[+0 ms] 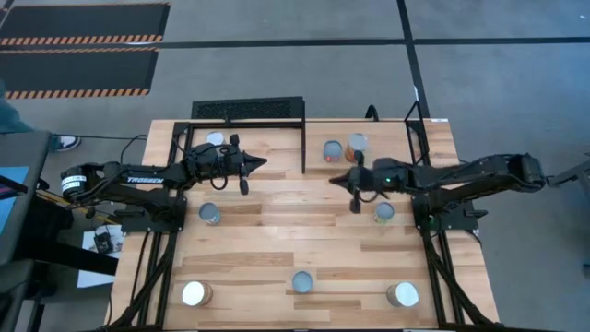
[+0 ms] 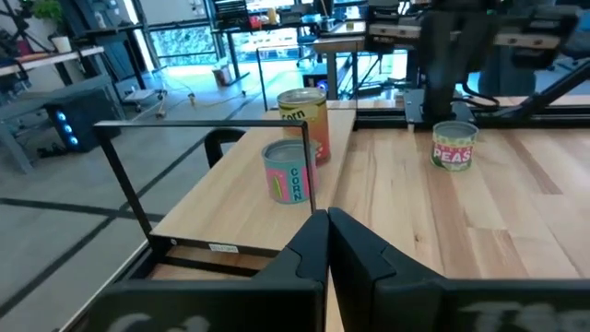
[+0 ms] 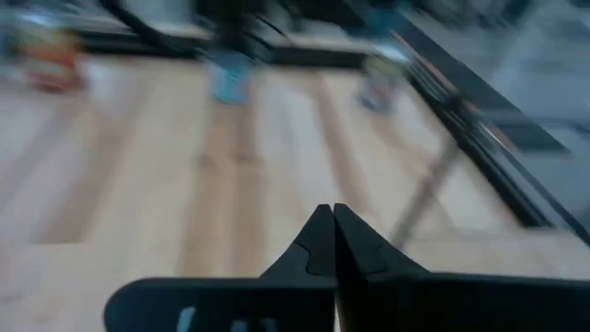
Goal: Pick and place cans onto a shelf
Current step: Put the top canned peaches on the shelf
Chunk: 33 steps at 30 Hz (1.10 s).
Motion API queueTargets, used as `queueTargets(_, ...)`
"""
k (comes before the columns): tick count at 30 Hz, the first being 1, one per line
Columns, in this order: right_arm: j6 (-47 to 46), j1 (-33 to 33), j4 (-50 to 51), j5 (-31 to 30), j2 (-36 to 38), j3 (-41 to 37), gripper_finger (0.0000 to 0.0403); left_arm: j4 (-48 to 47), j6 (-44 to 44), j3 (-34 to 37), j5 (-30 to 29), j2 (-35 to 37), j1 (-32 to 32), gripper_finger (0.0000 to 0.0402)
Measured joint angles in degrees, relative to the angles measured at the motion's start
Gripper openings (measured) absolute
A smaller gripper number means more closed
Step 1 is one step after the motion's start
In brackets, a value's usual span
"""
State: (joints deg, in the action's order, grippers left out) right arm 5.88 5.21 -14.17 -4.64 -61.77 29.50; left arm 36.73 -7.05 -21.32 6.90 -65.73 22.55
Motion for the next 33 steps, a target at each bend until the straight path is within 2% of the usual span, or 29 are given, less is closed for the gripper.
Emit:
queueTargets(2, 0.6, 0.0, -2.8, 3.1, 0.9, -1.5, 0.0005, 0.0, 0.0, 0.0, 0.0, 0.0, 0.0, 0.0)
queueTargets(9, 2.5, 0.3, -5.6, 3.8, 4.5, -5.6, 0.0006, -1.8, 0.8, -0.2, -4.8, 0.0, 0.2, 0.0)
queueTargets(14, 3.6, 2.5, -20.3, 11.1, 5.0, -12.6, 0.0005, -11.8, 1.2, -4.6, -5.5, 0.0, 0.1, 0.0)
queueTargets(17, 3.3, 3.9, -25.6, 13.6, 5.0, -15.5, 0.0006, -18.9, 1.7, -8.0, -5.7, 0.0, 0.1, 0.0)
queueTargets(22, 2.4, 4.9, -25.2, 13.8, 7.6, -16.1, 0.0006, -26.8, 4.8, -11.5, -7.2, 0.0, 0.1, 0.0)
queueTargets(26, 3.3, 4.2, -24.2, 13.8, 10.8, -16.1, 0.0009, -36.4, 7.0, -14.6, -12.4, 0.0, 0.1, 0.001)
queueTargets(33, 3.6, 3.2, -19.9, 13.7, 13.9, -16.1, 0.0009, -55.5, 8.6, -21.0, -21.3, 0.0, 0.2, 0.0054)
